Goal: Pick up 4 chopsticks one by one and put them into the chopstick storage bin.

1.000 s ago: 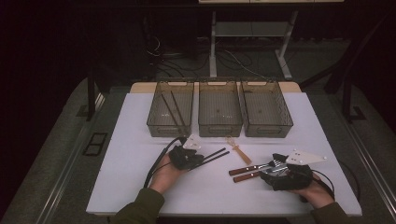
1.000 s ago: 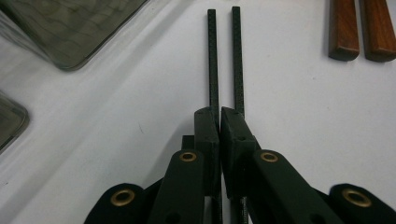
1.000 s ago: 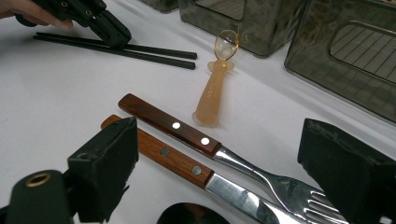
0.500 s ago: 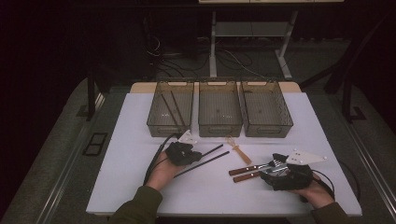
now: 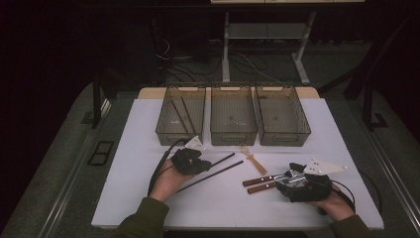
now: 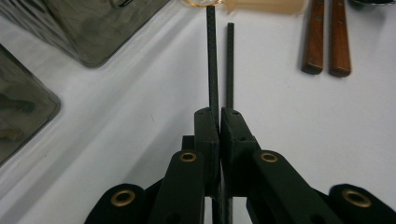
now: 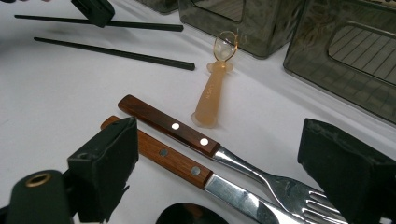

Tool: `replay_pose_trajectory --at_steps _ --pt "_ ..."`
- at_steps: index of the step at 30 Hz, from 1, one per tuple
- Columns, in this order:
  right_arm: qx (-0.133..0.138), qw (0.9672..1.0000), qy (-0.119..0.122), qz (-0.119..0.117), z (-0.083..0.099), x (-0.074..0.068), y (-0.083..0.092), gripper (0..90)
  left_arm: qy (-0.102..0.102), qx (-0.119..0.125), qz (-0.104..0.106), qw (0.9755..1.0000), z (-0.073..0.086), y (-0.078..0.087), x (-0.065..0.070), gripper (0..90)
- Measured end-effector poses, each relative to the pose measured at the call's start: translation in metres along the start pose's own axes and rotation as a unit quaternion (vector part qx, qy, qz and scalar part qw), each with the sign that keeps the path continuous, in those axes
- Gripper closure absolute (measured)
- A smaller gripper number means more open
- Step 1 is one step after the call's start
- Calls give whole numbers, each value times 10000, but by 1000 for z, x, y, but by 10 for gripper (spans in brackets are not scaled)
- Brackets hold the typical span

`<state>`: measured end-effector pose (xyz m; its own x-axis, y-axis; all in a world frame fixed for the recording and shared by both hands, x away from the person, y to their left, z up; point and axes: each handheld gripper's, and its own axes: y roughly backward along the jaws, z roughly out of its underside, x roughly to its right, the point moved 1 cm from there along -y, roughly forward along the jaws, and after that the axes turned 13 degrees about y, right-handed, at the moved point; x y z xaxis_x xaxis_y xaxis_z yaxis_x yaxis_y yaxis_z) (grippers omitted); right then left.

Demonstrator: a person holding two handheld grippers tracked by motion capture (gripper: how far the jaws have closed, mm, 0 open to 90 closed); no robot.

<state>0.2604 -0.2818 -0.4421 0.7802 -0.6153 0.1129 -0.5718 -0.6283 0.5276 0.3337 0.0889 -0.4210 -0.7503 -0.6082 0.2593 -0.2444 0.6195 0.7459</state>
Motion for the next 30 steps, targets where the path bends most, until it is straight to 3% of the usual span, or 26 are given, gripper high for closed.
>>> replay_pose_trajectory --at_steps 13,29,30 --pt "-2 10000 -1 -8 0 -1 0 126 3 102 120 9999 3 25 0 855" --pt "-9 10000 11 -7 0 0 0 126 352 525 -35 9980 8 55 -24 855" --pt "-11 10000 11 -4 0 0 0 126 308 532 -42 9981 8 56 -26 855"
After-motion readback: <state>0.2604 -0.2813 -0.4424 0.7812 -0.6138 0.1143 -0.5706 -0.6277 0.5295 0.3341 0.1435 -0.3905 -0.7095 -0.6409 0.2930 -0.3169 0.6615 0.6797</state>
